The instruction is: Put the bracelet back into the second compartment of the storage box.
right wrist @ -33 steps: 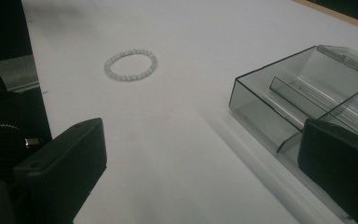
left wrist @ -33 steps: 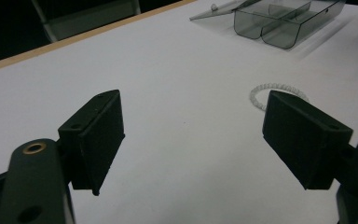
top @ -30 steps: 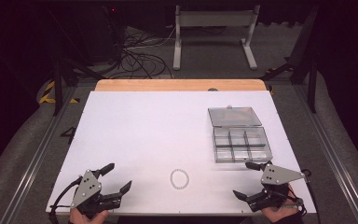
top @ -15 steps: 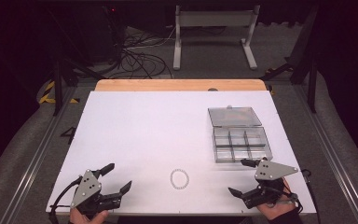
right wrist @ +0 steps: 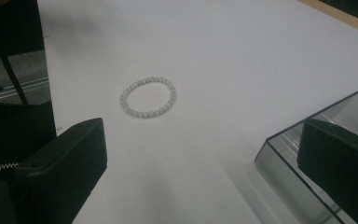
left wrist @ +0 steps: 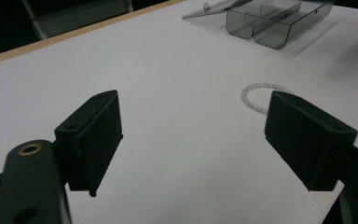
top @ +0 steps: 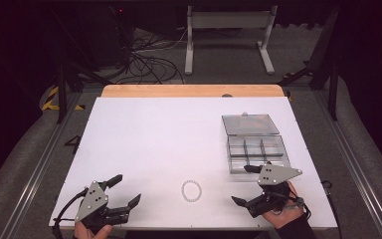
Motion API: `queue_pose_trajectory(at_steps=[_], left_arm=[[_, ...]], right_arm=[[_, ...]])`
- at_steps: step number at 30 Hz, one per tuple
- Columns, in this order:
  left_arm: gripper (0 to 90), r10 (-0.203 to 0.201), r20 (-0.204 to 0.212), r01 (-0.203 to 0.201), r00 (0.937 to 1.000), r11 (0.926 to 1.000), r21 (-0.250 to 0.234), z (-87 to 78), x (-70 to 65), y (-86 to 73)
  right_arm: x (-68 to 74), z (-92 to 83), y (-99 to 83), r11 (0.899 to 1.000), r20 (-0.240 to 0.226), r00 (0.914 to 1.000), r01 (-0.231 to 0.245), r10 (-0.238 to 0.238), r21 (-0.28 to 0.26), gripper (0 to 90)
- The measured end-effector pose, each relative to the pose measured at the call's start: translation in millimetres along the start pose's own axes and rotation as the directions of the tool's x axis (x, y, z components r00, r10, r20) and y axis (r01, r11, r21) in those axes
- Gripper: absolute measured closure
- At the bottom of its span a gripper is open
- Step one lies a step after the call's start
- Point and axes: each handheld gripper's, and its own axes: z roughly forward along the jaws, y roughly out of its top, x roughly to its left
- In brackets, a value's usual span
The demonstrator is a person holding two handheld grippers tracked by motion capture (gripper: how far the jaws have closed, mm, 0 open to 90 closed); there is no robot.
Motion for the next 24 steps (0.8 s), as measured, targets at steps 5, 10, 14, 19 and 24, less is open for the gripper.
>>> queue_pose_trajectory(at_steps=[5, 10, 14, 19, 24], left_arm=[[18.5, -0.011, 0.010, 0.011, 0.9999, 0.9999, -0.005, 0.0, 1.1, -0.1], [18.5, -0.010, 0.011, 0.010, 0.9999, 1.0000, -0.002, 0.1, 0.6, -0.1], [18.5, -0.009, 0.011, 0.009, 0.9999, 1.0000, -0.001, 0.0, 0.6, -0.1], [18.5, -0.003, 0.007, 0.003, 1.0000, 1.0000, -0.002, 0.3, 0.7, -0.1], [18.4, -0.003, 0.006, 0.003, 1.0000, 1.0000, -0.002, 0.1, 0.8, -0.1]], right_arm=[[2.3, 8.2, 8.3, 1.000, -0.020, 0.9997, 0.014, -0.014, 0.007, 1.9], [4.1, 14.3, 15.9, 1.000, -0.034, 0.9991, 0.026, -0.025, 0.008, 1.8], [5.1, 18.9, 21.1, 0.999, -0.044, 0.9985, 0.034, -0.033, 0.010, 1.8], [6.5, 25.2, 28.1, 0.999, -0.056, 0.9974, 0.045, -0.045, 0.012, 1.6], [9.8, 32.7, 37.3, 0.998, -0.070, 0.9958, 0.061, -0.060, 0.015, 1.5]])
